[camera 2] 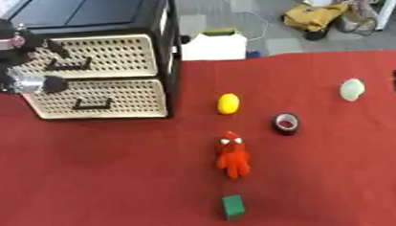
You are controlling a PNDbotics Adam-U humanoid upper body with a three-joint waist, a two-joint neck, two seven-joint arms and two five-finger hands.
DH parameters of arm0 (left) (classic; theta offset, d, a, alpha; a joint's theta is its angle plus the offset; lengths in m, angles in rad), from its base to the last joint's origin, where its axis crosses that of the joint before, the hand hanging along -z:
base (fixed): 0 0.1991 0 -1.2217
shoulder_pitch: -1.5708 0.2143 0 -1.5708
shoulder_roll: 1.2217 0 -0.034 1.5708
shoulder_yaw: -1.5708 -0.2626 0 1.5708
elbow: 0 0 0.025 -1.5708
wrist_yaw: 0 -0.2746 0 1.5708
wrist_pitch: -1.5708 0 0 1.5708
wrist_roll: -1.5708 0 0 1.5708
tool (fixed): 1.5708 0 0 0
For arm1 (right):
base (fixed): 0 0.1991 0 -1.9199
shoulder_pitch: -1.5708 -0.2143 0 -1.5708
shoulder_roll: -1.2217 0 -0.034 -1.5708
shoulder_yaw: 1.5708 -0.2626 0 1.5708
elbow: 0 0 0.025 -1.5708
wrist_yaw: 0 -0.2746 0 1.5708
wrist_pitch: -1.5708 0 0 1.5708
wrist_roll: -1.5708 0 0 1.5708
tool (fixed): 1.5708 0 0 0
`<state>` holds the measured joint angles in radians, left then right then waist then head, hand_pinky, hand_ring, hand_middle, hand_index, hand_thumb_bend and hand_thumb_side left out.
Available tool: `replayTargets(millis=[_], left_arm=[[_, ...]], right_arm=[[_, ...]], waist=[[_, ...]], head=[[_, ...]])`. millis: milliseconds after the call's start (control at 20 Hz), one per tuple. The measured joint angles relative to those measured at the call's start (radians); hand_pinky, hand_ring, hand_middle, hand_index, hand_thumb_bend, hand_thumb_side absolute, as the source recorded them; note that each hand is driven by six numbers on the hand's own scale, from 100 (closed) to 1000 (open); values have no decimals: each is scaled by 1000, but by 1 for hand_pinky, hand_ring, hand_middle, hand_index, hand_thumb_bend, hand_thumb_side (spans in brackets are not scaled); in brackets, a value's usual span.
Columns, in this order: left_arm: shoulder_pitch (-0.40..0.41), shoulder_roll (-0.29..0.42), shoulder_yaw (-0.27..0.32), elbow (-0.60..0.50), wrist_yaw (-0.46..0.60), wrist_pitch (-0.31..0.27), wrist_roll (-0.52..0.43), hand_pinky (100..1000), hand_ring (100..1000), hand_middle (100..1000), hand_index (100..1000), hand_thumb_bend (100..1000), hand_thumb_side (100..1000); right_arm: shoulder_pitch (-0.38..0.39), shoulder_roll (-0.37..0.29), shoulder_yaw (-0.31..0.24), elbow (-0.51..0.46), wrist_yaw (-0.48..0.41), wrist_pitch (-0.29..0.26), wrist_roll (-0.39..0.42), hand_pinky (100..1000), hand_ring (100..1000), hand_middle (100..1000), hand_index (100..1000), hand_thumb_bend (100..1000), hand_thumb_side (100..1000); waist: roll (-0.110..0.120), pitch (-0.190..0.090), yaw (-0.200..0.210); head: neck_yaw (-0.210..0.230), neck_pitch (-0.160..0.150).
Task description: Pick up objects from table and place into drawer.
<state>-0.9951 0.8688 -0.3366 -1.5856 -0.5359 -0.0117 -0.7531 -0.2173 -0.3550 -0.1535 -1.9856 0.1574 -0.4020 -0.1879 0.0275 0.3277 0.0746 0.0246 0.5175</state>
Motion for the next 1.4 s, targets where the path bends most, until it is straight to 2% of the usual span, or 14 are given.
replayTargets(millis=[450,650,1050,1400], left_arm=[[-13,-15,-5,40,-22,-8,1,100,100,100,890,581,1000],[-27,-31,-5,75,-40,-7,9,100,100,100,890,529,1000],[-43,-53,-2,123,-64,-8,24,100,100,100,934,531,1000],[-52,-62,1,147,-84,-8,25,100,100,100,927,535,1000]], right_arm=[[-2,1,0,0,0,0,0,675,704,494,756,352,704],[-2,1,0,0,0,0,0,676,705,494,756,354,705],[-3,9,0,0,5,1,1,676,706,493,756,361,707],[-4,9,0,0,8,2,2,677,706,492,756,362,707]], waist=[[-2,5,-3],[-2,7,-5],[-2,17,-7],[0,20,-12]], head=[[5,-4],[8,-9],[10,-10],[13,-11]])
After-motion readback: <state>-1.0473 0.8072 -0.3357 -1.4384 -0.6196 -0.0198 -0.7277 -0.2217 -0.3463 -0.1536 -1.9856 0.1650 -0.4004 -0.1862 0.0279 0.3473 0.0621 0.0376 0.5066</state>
